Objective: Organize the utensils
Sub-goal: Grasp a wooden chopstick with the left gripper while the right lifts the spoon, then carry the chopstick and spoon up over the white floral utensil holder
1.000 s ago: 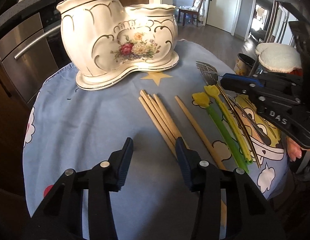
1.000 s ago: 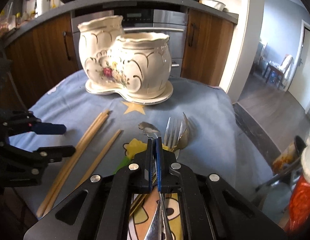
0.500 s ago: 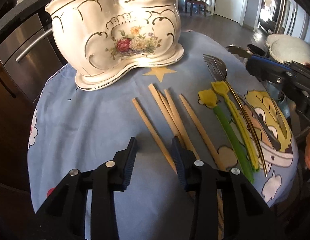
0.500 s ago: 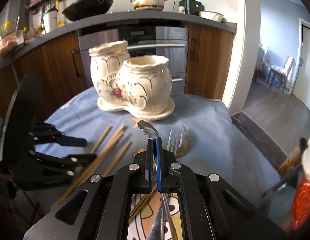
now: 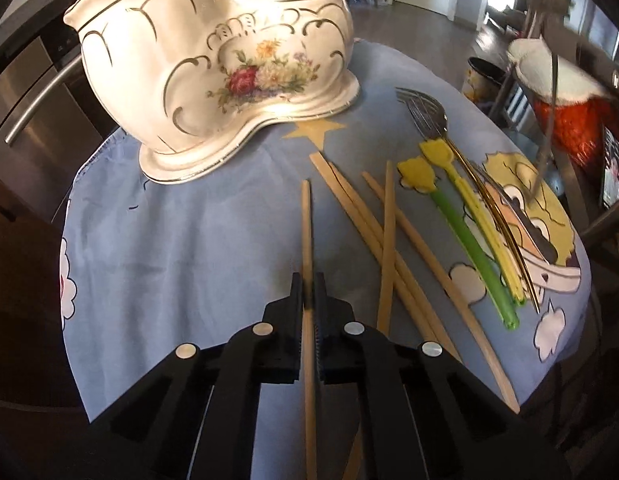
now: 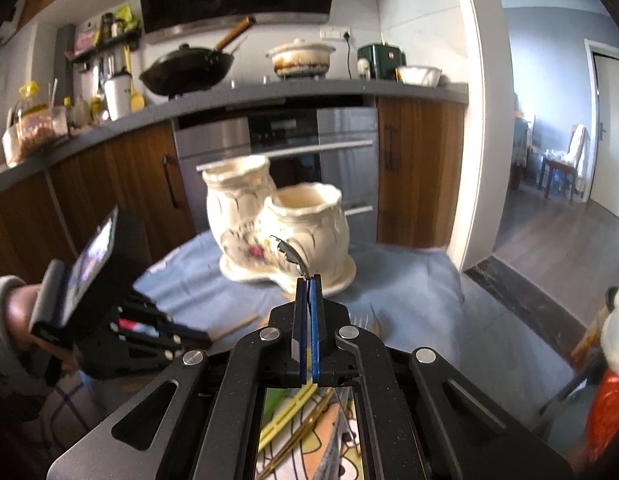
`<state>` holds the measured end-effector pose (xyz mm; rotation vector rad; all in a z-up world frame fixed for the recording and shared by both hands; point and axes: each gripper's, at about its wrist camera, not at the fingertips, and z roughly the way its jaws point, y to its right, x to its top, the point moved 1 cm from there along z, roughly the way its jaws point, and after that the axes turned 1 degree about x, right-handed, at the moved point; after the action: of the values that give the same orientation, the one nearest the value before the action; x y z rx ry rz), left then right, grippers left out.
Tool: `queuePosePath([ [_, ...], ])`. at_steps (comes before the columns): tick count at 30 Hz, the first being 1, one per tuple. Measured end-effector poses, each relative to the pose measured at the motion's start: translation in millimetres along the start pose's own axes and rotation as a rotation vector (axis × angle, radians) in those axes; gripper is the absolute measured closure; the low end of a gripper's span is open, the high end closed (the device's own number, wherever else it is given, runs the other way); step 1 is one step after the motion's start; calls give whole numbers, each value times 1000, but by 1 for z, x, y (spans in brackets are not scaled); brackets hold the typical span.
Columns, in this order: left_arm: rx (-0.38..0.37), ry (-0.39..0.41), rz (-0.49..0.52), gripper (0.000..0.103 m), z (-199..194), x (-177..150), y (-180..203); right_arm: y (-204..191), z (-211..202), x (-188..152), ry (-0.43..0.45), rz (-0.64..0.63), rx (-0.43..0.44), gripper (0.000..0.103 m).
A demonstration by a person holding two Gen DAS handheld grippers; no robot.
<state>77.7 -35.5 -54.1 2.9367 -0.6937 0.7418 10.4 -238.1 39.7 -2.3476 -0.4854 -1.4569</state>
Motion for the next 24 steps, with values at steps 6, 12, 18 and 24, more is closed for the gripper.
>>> queuePosePath([
  [6, -23, 43, 2, 98, -5, -8, -2, -2, -19, 23, 93, 5, -3, 101],
  [12, -46, 182, 3, 98, -36, -25, -18, -5, -22, 45, 127, 10, -1, 101],
  [18, -50, 346, 21, 98, -79, -22, -29, -5, -9, 66, 139, 50, 33, 101],
  [24, -73, 533, 11, 98, -129, -2, -39, 1, 12, 93, 153, 111, 71, 101],
])
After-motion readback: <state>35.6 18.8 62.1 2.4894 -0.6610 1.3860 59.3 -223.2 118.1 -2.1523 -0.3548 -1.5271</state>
